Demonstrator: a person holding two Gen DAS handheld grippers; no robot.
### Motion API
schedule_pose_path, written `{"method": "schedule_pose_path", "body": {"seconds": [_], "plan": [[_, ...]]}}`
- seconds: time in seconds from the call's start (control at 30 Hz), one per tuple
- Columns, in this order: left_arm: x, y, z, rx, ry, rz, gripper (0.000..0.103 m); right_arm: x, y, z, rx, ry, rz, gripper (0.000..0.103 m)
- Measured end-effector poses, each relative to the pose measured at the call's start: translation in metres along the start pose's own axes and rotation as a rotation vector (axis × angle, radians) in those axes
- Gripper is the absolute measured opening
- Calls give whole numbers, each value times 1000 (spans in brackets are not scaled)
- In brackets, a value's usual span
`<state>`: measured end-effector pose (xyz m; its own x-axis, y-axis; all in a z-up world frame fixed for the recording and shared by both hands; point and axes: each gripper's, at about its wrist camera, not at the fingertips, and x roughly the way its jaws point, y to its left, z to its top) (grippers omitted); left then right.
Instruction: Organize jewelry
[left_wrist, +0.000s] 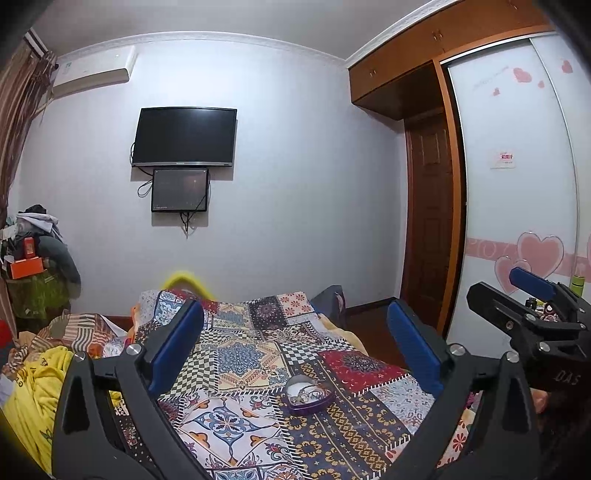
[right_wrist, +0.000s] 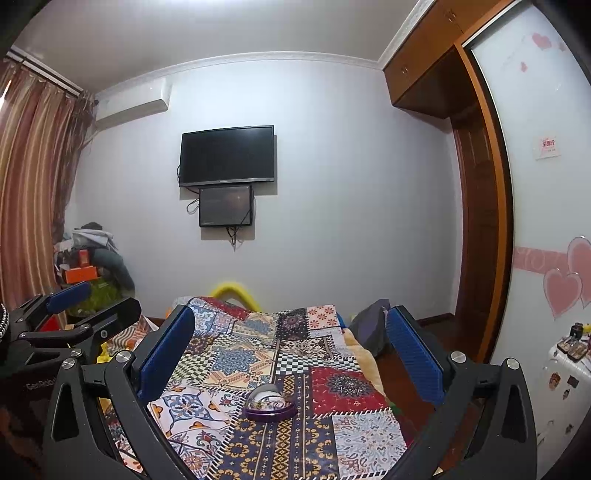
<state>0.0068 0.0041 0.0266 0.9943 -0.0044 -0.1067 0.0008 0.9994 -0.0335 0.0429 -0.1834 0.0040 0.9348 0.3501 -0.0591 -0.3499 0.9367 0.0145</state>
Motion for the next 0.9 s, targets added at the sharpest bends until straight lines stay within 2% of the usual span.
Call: {"method": "schedule_pose_path", "body": {"seconds": [0.9], "plan": [[8,6,-4,-34,26,-4,103,0,-5,1,4,14,-2,103]]}}
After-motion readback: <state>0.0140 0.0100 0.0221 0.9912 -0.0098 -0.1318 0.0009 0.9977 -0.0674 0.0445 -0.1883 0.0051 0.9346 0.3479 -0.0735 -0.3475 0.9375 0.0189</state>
